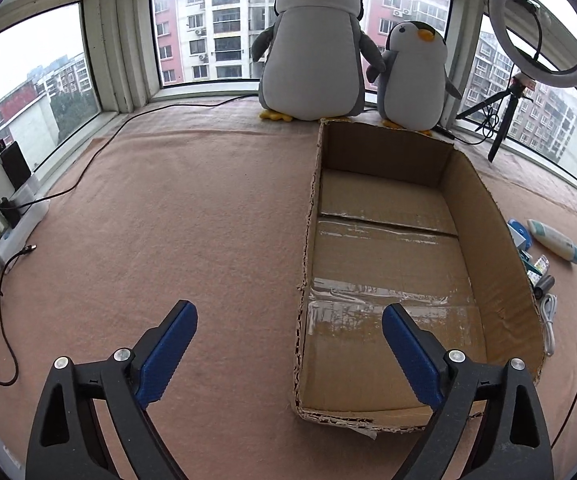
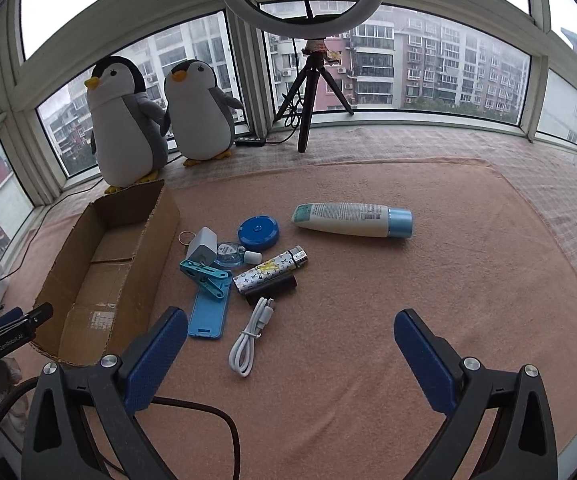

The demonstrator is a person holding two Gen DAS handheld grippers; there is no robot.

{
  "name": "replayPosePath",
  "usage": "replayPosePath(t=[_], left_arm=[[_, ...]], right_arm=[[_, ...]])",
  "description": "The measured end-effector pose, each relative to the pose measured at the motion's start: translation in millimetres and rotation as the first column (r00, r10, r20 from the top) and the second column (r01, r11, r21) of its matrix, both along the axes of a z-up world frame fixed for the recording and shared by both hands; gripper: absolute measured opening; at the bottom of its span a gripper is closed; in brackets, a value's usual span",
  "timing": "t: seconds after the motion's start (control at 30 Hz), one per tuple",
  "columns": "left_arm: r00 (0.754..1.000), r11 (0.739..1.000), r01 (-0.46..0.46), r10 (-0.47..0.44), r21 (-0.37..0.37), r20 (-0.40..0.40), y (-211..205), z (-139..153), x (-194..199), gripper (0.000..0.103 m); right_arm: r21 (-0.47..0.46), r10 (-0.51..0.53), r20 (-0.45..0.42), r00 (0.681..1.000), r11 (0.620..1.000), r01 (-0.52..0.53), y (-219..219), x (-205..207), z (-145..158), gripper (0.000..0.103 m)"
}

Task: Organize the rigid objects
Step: 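Move the right tool toward the white USB cable and open it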

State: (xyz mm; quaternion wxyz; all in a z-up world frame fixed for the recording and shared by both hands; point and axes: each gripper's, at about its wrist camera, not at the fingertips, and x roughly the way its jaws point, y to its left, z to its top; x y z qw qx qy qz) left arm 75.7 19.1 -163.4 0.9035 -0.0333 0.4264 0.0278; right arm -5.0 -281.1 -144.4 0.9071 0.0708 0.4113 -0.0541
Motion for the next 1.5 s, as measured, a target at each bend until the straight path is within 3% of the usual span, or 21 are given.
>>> replayPosePath(t=[0.1,0.27,0.53,0.93,1.17,1.5], left_arm=[[1.000,1.000,0.003,-0.003,-0.001,-0.007,-0.3,-3.8,1.4,0.094],[1.000,1.000,-0.002,0.002,-0.006,-0.030,1.5,-11.4,4.2,0.088],[0.999,1.000,0.006,-0.006,-0.010,-0.052,1.7,-22.8,7.0,0.079],[0.998,1.000,0.009,-0.010,-0.016,-0.060,1.4,-28.2,8.9,0.076],[0.998,1.000,0.010,-0.011,-0.024,-0.064,0.8,-29.3,10.9,0.076],[0.995,0.996,0.012,-0.020,-0.088,-0.094,5.1,-34.8,12.9,0.076]], right_arm=[[0.027,0.004,-0.026,1.000,1.000,-0.003,3.0,5.9,-9.9,0.088],[0.042,0.022,-0.067,0.997,0.999,-0.019,11.2,16.9,-26.0,0.080],[0.065,0.046,-0.154,0.987,0.997,-0.036,20.2,34.7,-52.7,0.056],[0.068,0.040,-0.224,0.974,0.997,-0.025,19.4,50.0,-71.6,0.039],[0.051,0.046,-0.244,0.969,0.998,-0.035,22.8,56.3,-77.0,0.035],[-0.005,0.056,-0.248,0.967,0.998,-0.059,24.6,58.3,-77.5,0.021]])
